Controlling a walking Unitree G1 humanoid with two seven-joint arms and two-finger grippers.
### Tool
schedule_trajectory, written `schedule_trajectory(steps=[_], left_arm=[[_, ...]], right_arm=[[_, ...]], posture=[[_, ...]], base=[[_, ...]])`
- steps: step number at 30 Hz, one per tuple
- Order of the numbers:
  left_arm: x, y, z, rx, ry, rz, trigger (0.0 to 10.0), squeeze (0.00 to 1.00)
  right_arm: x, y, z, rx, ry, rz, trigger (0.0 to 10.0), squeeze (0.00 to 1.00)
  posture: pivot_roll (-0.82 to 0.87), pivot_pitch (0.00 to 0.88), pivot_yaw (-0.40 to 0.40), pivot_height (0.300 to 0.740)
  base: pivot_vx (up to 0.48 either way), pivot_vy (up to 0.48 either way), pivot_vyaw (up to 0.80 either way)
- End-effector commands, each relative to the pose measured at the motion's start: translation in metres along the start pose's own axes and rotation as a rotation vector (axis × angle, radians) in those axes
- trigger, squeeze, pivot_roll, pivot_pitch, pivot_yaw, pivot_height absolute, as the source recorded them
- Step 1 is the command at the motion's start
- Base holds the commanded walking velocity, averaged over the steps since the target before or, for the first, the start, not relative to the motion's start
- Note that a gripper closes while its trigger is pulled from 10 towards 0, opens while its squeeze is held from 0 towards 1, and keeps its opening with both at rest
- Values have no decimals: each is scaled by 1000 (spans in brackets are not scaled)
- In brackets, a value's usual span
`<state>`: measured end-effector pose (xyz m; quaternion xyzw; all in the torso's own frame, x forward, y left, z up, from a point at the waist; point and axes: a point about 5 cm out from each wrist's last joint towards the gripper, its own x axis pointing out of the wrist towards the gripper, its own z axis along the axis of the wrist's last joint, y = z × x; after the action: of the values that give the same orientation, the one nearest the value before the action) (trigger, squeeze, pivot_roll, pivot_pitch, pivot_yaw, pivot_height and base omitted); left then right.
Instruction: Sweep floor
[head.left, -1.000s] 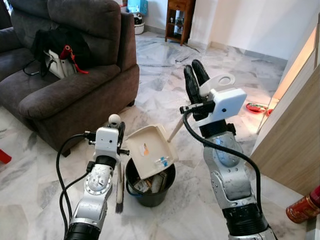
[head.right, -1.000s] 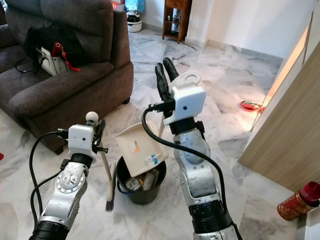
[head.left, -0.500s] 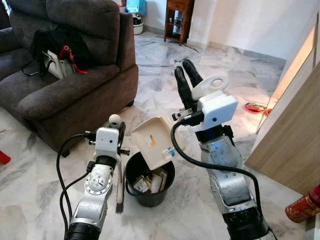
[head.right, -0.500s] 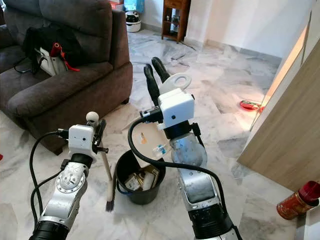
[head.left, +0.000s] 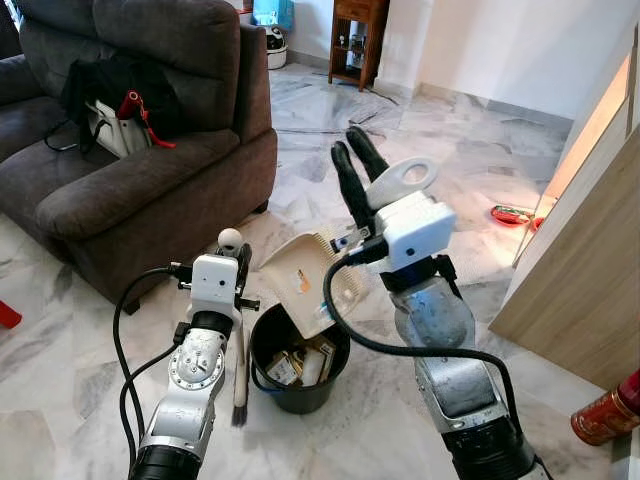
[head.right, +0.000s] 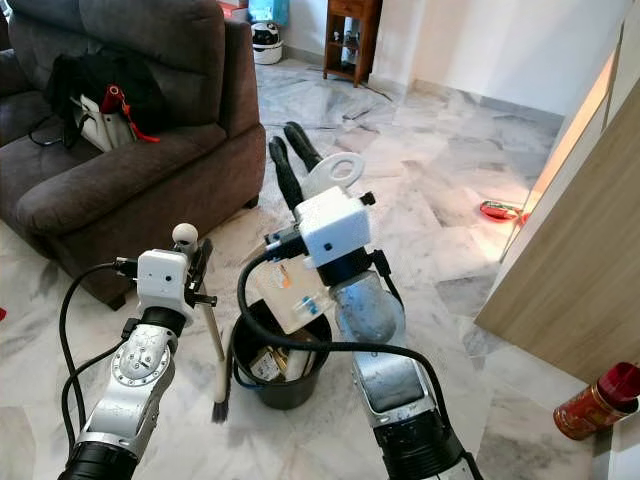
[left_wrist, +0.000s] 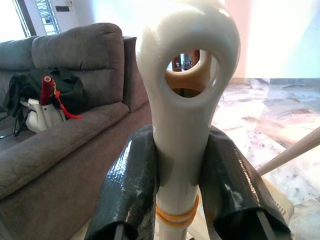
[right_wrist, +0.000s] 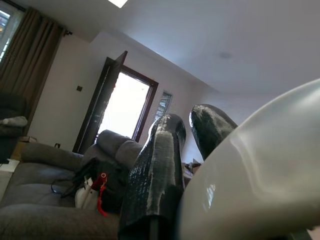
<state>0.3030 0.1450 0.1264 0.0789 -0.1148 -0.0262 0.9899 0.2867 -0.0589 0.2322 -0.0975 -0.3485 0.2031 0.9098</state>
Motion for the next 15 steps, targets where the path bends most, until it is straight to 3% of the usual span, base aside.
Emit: schedule_trajectory(steps=[1,15], left_arm=[[6,0,15,-1,-79,-5,10000,0],[6,-3,15,2,-84,-13,10000,0]], right_arm=[[7,-2,25,-37,-140,1,10000,0],[7,-3,23,-73,-136,8,10000,0]], posture=[[78,0,-20,740],[77,0,-28,740]], base=[[0,0,0],[0,0,0]])
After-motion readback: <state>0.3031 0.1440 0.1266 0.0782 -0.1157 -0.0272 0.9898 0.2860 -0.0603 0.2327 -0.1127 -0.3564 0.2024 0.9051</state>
